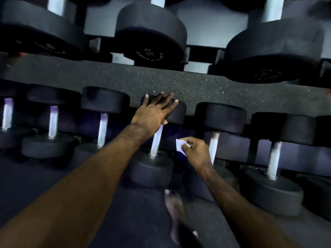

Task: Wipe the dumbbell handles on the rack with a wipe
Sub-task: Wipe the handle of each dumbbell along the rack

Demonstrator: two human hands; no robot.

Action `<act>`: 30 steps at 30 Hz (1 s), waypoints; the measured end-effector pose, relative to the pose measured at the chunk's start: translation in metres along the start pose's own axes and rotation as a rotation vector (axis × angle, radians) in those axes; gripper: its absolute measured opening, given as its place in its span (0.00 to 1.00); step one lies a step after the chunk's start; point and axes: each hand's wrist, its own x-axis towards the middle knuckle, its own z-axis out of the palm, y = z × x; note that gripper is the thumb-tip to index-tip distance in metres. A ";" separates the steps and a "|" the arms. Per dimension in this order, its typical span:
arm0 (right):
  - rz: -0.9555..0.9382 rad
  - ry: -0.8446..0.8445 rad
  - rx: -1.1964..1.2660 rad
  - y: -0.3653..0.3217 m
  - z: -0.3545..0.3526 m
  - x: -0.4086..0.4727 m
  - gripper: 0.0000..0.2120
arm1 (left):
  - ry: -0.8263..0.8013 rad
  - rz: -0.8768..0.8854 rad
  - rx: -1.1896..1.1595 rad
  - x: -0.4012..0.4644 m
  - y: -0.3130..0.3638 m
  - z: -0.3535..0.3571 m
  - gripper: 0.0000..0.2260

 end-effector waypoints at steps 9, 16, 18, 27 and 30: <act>0.401 0.018 0.245 0.015 0.087 0.056 0.09 | 0.219 0.156 -0.126 -0.001 -0.034 0.036 0.38; 0.426 -0.138 0.213 0.003 0.114 0.037 0.20 | 0.279 0.169 -0.178 0.000 -0.033 0.037 0.38; 0.428 -0.189 0.192 0.007 0.114 0.023 0.20 | 0.296 0.192 -0.183 0.000 -0.034 0.038 0.37; 0.318 -0.071 0.285 0.002 0.118 0.023 0.20 | 0.414 0.320 -0.316 0.009 -0.052 0.053 0.33; 0.295 -0.057 0.340 0.015 0.120 0.023 0.18 | 0.491 0.367 -0.335 0.015 -0.059 0.068 0.33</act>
